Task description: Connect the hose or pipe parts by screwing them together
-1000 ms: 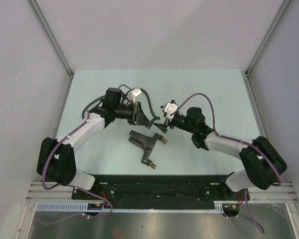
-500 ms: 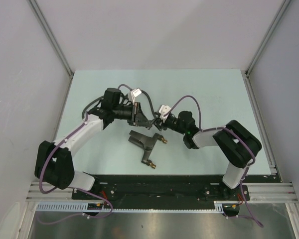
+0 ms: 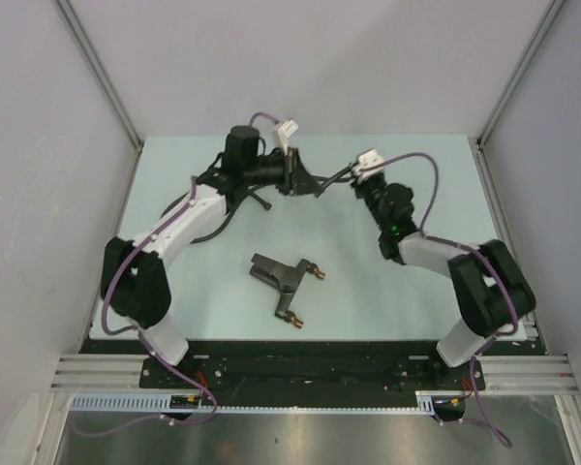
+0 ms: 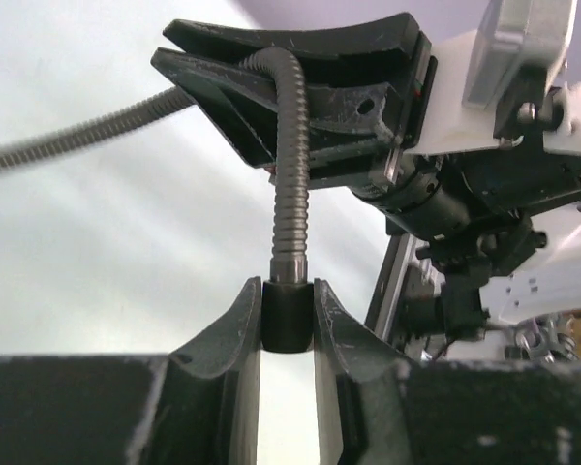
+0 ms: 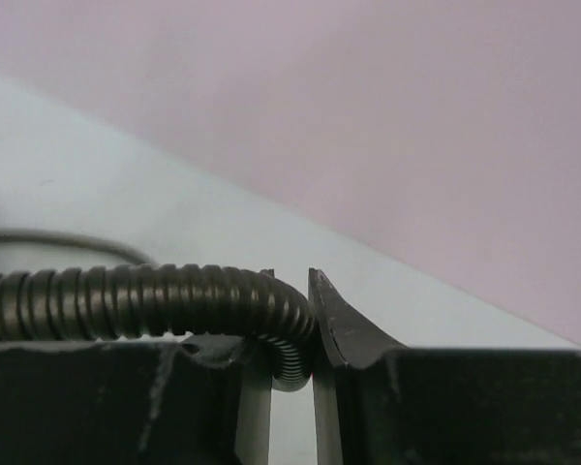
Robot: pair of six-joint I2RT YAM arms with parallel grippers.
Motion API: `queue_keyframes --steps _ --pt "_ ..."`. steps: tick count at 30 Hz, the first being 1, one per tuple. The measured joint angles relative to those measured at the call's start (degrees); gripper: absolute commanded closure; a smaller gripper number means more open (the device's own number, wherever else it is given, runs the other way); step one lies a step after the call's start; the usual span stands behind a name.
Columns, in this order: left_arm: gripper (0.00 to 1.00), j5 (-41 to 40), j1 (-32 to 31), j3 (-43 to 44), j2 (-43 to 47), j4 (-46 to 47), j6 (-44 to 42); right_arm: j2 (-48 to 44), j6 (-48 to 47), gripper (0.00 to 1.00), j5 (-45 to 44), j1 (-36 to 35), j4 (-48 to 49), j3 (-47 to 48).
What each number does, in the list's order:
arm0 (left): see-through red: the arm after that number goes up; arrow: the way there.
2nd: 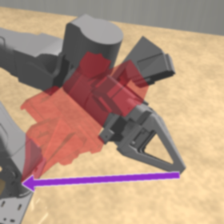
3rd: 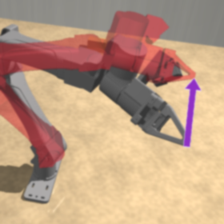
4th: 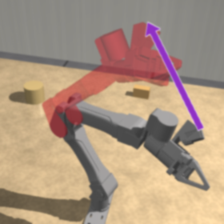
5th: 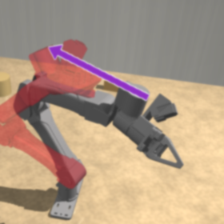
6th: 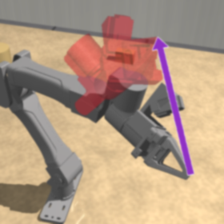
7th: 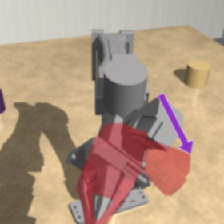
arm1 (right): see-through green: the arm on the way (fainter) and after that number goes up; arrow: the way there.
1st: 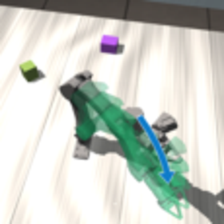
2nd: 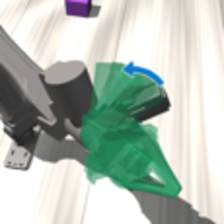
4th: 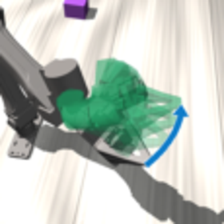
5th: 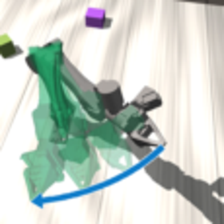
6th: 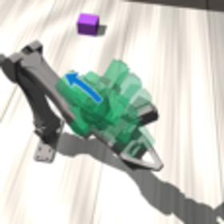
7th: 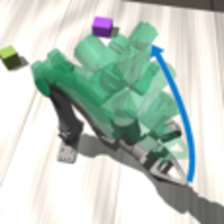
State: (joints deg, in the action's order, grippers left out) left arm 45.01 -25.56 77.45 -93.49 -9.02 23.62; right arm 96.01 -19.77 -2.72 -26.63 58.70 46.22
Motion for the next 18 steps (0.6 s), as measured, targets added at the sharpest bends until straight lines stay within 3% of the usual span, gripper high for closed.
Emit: queue_keyframes --steps 5,9,14,18 --pt "1.00 -1.5 -7.2 19.2 -11.2 6.9 2.3 -13.3 2.3 0.93 -2.8 10.9 -16.8 5.0" --pt "1.00 -2.0 -11.4 26.2 -16.0 9.3 3.3 -21.0 6.3 0.89 0.2 19.0 -27.4 5.2" --pt "1.00 1.7 -10.1 21.5 -17.1 1.5 2.9 -22.1 13.5 0.89 -5.5 26.1 -41.0 7.2" --pt "1.00 2.1 -8.5 14.0 -19.5 -2.3 1.0 -22.0 19.8 0.91 -4.2 21.7 -52.2 6.0"
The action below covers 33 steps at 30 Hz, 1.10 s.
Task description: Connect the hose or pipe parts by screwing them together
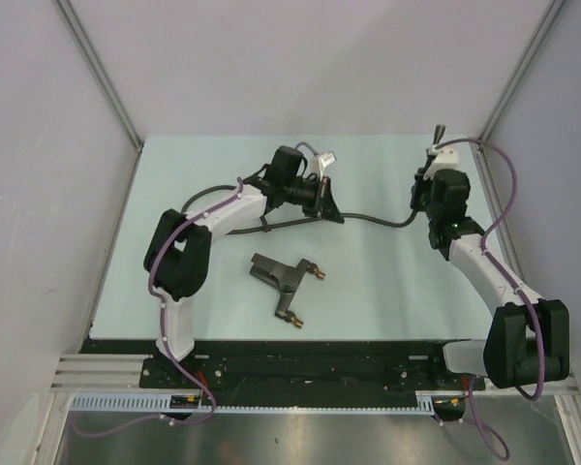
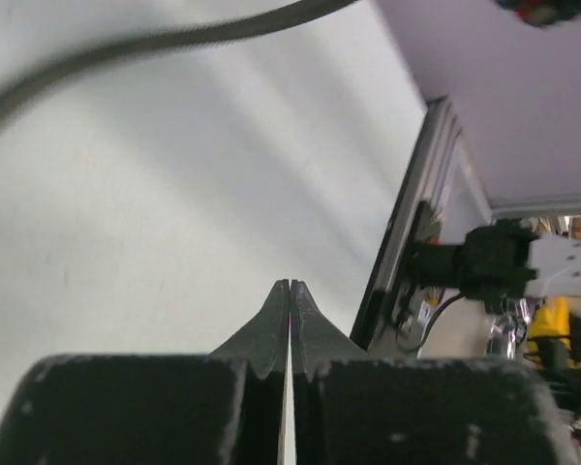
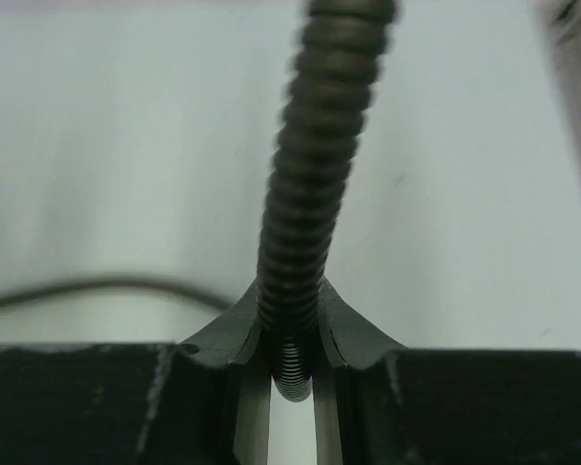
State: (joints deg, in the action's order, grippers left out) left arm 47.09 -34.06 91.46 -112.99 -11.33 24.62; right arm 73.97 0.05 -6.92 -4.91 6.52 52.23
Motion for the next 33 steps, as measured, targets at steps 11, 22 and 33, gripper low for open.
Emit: queue_keyframes --steps 11,22,33 --pt "0.35 -6.7 1.9 -8.0 0.0 -4.6 -1.7 -1.4 1.8 1.00 13.3 -12.7 -7.1 -12.7" --pt "0.11 -9.0 8.0 -13.9 15.5 -2.3 0.2 -2.0 -5.0 1.00 21.1 -22.0 -4.5 -12.7" --pt "0.08 1.8 10.4 -15.4 15.9 -2.4 -2.7 -4.9 -11.2 1.00 32.3 -24.8 -4.3 -12.7"
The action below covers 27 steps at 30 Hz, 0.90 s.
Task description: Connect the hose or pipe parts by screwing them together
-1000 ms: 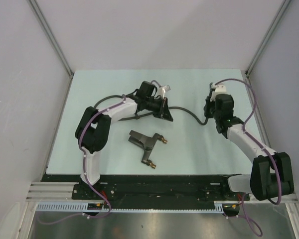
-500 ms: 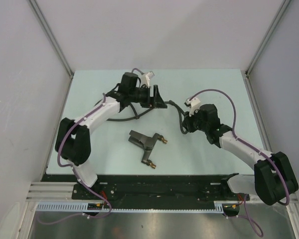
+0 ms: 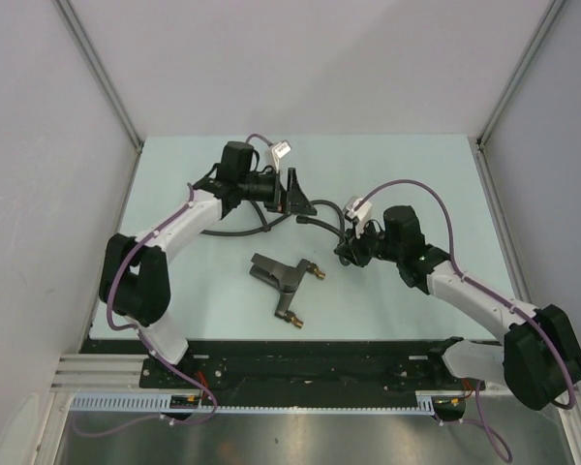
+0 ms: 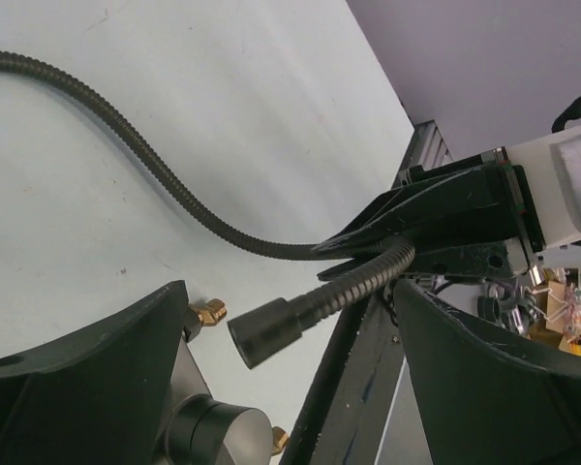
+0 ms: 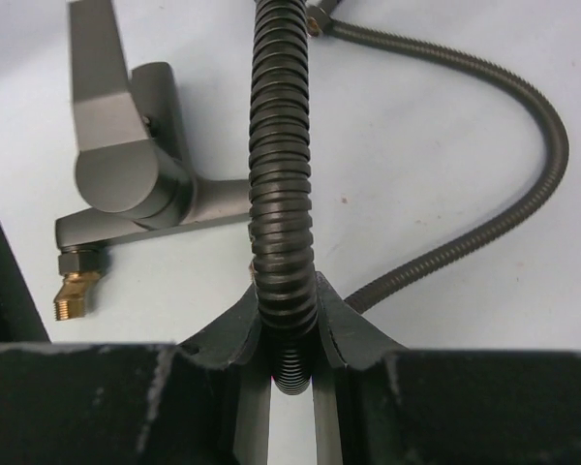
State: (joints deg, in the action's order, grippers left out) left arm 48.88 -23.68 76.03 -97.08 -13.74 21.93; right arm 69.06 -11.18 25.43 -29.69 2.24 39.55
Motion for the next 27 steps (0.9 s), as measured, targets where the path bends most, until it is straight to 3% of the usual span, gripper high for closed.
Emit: queue_keyframes --steps 6,10,17,24,27 --pt "0.15 6.0 0.2 0.0 0.0 0.0 -2.6 -2.6 -1.6 1.00 4.0 -0.2 0.2 0.0" --pt "0.32 9.7 0.2 -0.2 0.0 0.1 -3.6 -3.7 -2.4 1.00 5.5 -0.1 0.2 0.0" --pt "0.47 14.1 0.2 -2.5 0.5 0.3 -4.3 -4.7 -2.3 1.00 6.7 1.8 0.9 -0.1" --pt "0.50 16.9 -1.0 -4.2 3.2 0.4 -4.9 -6.8 -1.0 1.00 7.6 3.7 3.5 -1.3" --pt "0.34 17.3 -1.6 -4.4 4.3 0.6 -5.1 -6.8 -0.8 1.00 8.3 3.8 4.0 -1.5"
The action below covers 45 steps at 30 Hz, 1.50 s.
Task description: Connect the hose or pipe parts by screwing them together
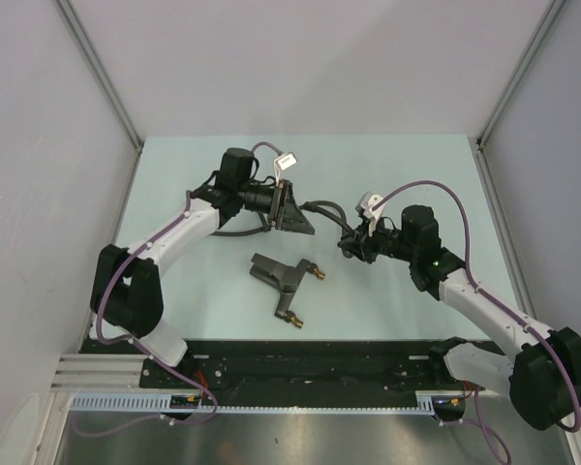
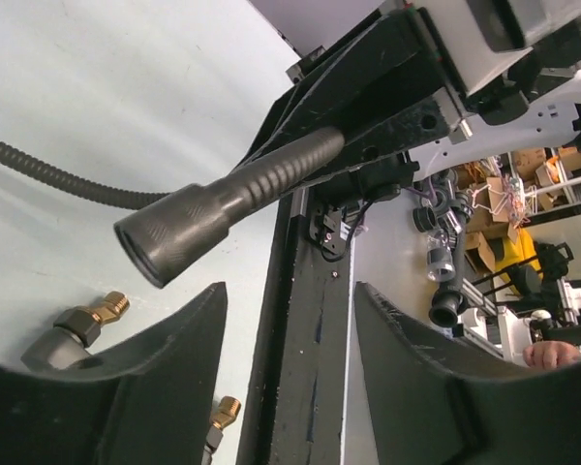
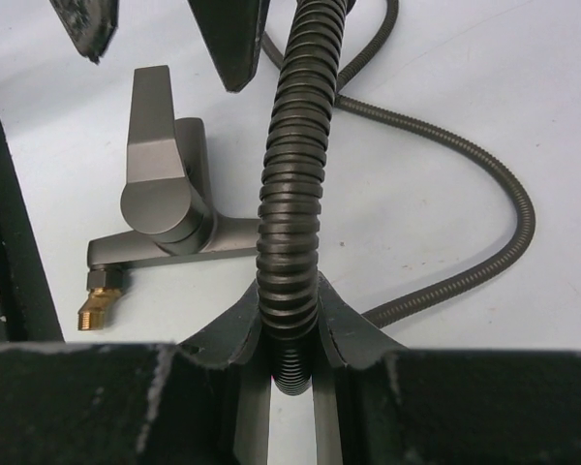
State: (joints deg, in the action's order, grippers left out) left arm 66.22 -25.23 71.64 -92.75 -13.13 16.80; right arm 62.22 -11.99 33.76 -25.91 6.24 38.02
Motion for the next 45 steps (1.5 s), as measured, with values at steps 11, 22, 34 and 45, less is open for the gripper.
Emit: queue_keyframes --steps 11,22,34,45 --pt "0.13 -6.0 4.0 -2.7 3.6 0.5 -0.3 -0.7 0.6 1.00 2.4 0.0 0.1 -0.7" --pt "0.19 -5.5 5.8 -2.5 3.0 0.9 0.2 -1.5 1.0 1.00 7.0 -0.7 2.0 -1.0" --pt "0.44 -0.9 2.4 -2.5 3.0 3.3 0.8 -1.5 1.0 1.00 8.7 -1.7 2.5 -1.6" --pt "0.61 0.8 2.1 -3.1 5.4 5.7 1.4 -1.5 1.0 1.00 8.5 -1.8 2.6 -1.6"
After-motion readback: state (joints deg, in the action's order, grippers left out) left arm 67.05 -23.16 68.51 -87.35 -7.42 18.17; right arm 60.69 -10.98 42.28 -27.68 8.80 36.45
